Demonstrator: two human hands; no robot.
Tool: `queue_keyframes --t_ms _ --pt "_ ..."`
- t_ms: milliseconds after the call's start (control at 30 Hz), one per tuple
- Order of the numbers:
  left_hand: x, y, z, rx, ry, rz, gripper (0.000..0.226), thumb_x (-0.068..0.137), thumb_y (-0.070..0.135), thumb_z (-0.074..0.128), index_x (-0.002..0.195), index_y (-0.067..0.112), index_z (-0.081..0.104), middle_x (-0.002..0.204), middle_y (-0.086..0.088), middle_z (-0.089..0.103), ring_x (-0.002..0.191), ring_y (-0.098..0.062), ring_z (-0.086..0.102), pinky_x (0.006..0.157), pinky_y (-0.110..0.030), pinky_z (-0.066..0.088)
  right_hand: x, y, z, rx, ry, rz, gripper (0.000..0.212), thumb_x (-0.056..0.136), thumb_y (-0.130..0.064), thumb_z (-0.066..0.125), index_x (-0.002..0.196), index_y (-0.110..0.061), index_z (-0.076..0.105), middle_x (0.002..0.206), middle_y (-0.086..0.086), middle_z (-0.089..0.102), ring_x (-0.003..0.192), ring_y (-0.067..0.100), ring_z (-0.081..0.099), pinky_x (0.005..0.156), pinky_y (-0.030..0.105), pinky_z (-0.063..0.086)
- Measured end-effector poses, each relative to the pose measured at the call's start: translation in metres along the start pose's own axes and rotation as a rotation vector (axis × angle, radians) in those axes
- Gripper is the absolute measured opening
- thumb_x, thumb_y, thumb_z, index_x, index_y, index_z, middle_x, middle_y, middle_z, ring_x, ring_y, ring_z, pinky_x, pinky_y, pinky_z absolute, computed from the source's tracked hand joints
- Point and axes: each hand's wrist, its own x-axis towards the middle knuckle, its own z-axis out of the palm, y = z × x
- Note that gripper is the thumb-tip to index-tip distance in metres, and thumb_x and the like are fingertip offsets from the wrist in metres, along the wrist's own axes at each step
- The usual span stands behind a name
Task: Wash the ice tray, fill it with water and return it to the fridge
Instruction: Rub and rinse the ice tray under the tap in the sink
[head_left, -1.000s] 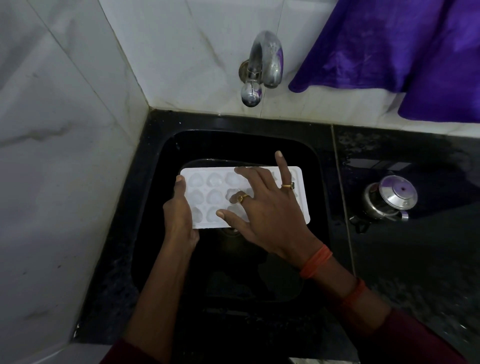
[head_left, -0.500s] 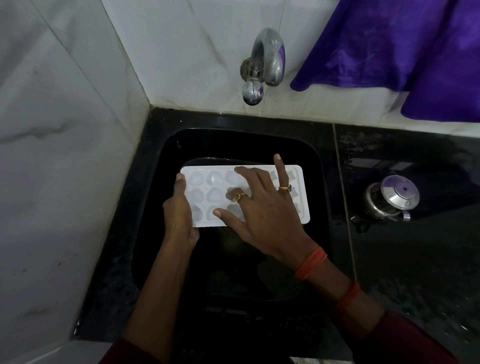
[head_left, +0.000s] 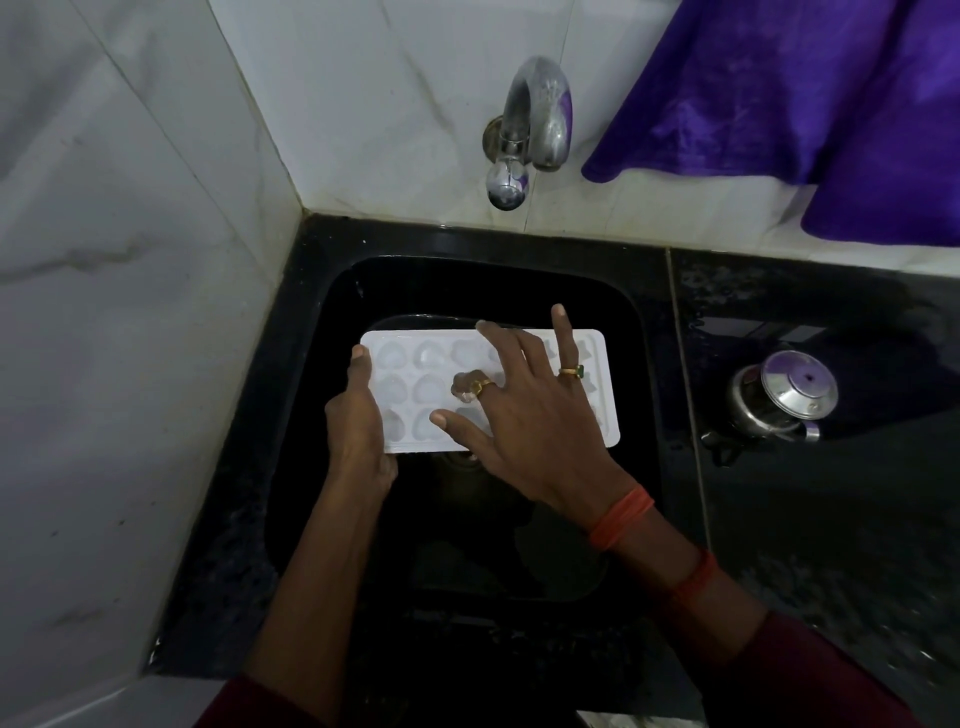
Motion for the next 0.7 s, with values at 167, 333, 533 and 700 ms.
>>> queue_keyframes --t_ms 167,333,533,700 --pt "0.003 -0.001 -0.002 -0.004 -0.005 -0.003 0.037 0.1 0.054 0.046 0.091 0.022 0.062 0.085 -0.001 0.069 0.071 -0.019 0.068 0.04 -0.021 0.05 0.0 0.003 -0.002 -0.015 0.008 -0.013 0.057 0.097 -0.068 0.038 0.107 -0.028 0.078 0.148 0.01 0.054 0.137 0.027 0.05 0.124 0.061 0.005" --pt "0.006 -0.003 -0.004 -0.021 -0.019 -0.01 0.037 0.099 0.055 0.049 0.092 0.022 0.064 0.09 -0.003 0.073 0.075 -0.022 0.072 0.045 -0.026 0.054 -0.001 0.006 -0.002 -0.053 -0.029 -0.011 0.059 0.098 -0.068 0.035 0.109 -0.029 0.078 0.152 0.011 0.05 0.139 0.029 0.047 0.124 0.061 0.005" --pt "0.006 -0.004 -0.004 -0.026 -0.021 -0.006 0.04 0.099 0.055 0.048 0.095 0.02 0.066 0.09 -0.003 0.073 0.074 -0.022 0.072 0.045 -0.026 0.054 0.0 0.011 -0.006 -0.097 -0.056 -0.071 0.056 0.099 -0.067 0.035 0.106 -0.031 0.077 0.152 0.012 0.05 0.138 0.029 0.047 0.125 0.06 0.001" --pt "0.007 -0.008 -0.007 -0.026 -0.026 -0.011 0.042 0.098 0.056 0.048 0.102 0.018 0.067 0.091 -0.004 0.074 0.074 -0.022 0.073 0.046 -0.026 0.054 -0.002 0.009 -0.009 -0.083 -0.011 -0.083 0.058 0.099 -0.067 0.034 0.102 -0.03 0.078 0.149 0.01 0.052 0.137 0.026 0.049 0.125 0.06 0.0"
